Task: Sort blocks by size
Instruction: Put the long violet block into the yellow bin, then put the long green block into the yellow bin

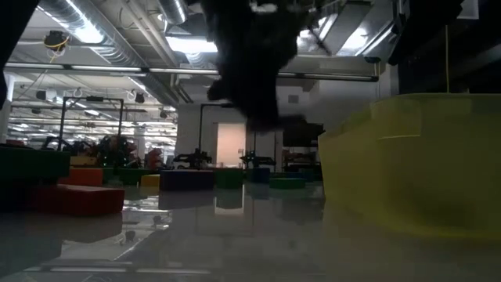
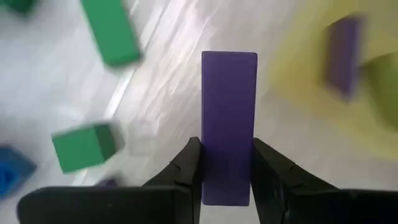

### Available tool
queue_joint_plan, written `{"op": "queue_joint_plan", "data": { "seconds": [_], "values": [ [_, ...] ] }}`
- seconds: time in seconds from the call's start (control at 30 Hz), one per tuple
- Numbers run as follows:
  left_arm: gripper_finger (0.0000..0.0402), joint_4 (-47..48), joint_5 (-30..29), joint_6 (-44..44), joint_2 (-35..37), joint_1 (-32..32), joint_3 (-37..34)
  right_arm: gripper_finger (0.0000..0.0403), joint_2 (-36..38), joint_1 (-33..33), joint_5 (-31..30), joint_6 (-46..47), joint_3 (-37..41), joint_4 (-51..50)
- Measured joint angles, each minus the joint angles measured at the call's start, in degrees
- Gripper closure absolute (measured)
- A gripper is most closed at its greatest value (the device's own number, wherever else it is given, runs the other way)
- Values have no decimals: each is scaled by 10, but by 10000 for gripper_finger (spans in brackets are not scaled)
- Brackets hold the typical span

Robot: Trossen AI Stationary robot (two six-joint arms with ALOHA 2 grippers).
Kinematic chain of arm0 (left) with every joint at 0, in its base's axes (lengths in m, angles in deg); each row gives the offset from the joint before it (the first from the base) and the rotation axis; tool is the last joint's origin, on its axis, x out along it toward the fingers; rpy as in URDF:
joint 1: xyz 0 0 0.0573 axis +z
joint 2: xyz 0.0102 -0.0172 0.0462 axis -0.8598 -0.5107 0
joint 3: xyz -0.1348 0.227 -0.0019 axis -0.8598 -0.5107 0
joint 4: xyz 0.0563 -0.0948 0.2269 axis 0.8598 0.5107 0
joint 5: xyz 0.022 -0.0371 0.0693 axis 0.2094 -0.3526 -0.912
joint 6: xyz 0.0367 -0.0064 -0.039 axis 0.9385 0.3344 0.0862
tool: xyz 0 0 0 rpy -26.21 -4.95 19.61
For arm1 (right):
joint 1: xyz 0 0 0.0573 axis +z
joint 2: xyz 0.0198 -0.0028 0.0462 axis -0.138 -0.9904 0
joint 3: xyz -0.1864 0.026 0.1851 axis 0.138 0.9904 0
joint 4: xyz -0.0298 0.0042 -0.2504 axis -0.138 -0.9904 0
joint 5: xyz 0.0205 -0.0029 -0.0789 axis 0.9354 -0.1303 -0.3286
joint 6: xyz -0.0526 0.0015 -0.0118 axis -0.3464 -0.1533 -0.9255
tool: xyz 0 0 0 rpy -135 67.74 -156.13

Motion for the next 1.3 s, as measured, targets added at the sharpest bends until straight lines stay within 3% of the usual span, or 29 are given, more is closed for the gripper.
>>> {"op": "queue_joint_plan", "data": {
  "seconds": [0.2, 0.37, 0.5, 0.77, 1.0, 1.3],
  "values": [
    [321, -150, 2, 48, 32, -31, 0, 349, 0, 0, -27, -1, 0, 1],
    [321, -288, 11, 90, -1, -63, -6, 349, 0, 0, -60, 0, 0, 1],
    [290, -339, 12, 120, -36, -80, -6, 349, 0, 0, -63, 0, 0, 6],
    [229, -342, 12, 139, -74, -86, -7, 349, 0, 0, -58, 0, 0, 11],
    [219, -282, 7, 161, -20, -65, -6, 349, -2, 0, -59, -23, 0, 61],
    [218, -169, -127, 240, 67, -67, -5, 348, -31, -1, -32, -156, 0, 215]
  ]
}}
